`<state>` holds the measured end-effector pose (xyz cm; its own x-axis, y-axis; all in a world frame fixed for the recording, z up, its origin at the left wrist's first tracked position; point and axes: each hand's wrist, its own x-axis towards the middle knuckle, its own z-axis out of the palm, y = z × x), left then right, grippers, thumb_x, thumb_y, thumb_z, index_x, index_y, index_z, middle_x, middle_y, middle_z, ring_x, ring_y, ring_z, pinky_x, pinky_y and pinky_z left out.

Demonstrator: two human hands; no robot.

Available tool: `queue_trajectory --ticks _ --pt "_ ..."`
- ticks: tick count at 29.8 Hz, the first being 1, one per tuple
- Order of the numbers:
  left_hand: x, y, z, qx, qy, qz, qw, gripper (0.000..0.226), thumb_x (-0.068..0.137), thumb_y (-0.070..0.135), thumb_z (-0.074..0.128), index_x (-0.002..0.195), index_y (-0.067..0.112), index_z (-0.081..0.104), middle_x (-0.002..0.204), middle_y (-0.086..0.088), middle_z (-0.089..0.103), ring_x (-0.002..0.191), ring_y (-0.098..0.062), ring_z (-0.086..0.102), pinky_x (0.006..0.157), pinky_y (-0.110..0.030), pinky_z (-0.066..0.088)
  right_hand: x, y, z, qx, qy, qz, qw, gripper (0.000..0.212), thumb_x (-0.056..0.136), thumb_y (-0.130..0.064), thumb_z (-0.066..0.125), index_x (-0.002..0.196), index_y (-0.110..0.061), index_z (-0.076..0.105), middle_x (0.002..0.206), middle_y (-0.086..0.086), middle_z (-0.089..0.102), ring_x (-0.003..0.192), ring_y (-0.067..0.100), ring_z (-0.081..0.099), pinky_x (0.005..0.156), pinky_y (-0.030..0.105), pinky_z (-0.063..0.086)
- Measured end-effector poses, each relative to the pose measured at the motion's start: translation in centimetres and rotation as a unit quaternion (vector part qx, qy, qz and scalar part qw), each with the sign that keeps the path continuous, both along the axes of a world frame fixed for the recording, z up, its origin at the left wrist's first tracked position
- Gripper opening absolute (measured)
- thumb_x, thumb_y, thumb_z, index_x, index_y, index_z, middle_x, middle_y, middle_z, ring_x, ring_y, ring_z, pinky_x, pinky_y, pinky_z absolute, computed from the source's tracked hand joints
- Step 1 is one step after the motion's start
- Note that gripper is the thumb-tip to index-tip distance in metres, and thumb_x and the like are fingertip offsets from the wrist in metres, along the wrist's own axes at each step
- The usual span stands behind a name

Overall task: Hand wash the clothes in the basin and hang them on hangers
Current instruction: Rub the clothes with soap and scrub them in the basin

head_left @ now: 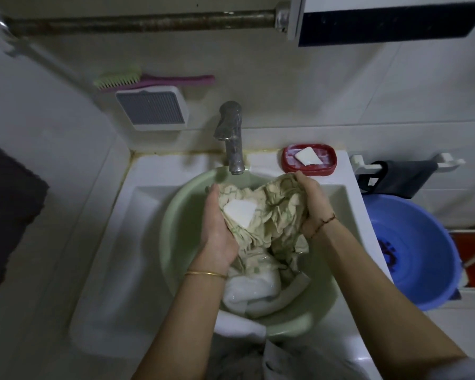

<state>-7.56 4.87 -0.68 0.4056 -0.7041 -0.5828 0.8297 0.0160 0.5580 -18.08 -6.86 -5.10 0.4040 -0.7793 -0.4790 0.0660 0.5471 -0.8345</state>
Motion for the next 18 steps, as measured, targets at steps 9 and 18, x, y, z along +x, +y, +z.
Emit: queue_trajectory --ticks 9,18 --pt "-2.2 -0.6 0.7 -0.026 0.022 -0.006 0.999 0.064 0.094 0.058 0.033 0.127 0.008 0.057 0.122 -0.015 0.062 0.119 -0.03 0.056 0.104 -0.041 0.041 3.1 5.2 1.6 -0.524 0.305 0.106 0.788 0.039 0.091 -0.05 0.046 0.082 -0.015 0.061 0.085 0.004 0.058 0.078 0.021 0.056 0.062 0.032 0.038" --pt "-2.2 -0.8 0.7 -0.017 0.046 -0.007 0.999 0.069 0.091 0.061 0.036 0.129 0.008 0.057 0.125 -0.015 0.061 0.116 -0.03 0.058 0.1 -0.042 0.044 3.2 5.0 1.5 -0.482 0.345 0.132 0.795 0.038 0.091 -0.046 0.038 0.067 -0.02 0.051 0.07 0.006 0.061 0.071 0.028 0.059 0.057 0.03 0.037"
